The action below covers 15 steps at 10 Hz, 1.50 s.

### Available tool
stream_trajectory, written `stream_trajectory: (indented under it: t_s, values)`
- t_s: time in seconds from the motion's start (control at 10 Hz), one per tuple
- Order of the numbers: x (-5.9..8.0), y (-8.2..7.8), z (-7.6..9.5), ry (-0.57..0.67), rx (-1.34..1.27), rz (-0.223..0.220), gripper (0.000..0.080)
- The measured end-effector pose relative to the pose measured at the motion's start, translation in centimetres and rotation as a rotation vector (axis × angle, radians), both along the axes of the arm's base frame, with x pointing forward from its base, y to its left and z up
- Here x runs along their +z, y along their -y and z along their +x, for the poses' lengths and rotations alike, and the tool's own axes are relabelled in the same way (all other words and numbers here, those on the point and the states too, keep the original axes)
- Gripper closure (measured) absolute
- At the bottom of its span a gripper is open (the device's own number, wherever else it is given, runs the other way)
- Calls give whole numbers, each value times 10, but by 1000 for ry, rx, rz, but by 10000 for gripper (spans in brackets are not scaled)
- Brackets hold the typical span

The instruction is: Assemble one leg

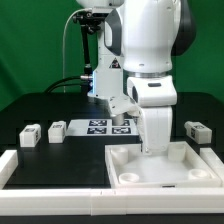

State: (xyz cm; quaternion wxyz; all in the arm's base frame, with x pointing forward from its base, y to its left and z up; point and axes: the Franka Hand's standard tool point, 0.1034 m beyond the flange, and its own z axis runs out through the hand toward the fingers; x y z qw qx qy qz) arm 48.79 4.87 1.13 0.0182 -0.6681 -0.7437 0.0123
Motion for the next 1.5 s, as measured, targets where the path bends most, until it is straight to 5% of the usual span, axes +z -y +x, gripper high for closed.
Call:
stream_trajectory:
  t_s: [0.8,1.0,1.1,1.3,1.5]
  values:
    - [0,-19,-1,-1,-168,-1,733]
    - [-1,-19,-1,-2,-169,-1,486]
    - [-1,-18,-1,-2,-169,-1,486]
    - [-1,-18,-1,-2,-169,-1,184]
    - [-1,-18,-2,-2,-169,-1,157]
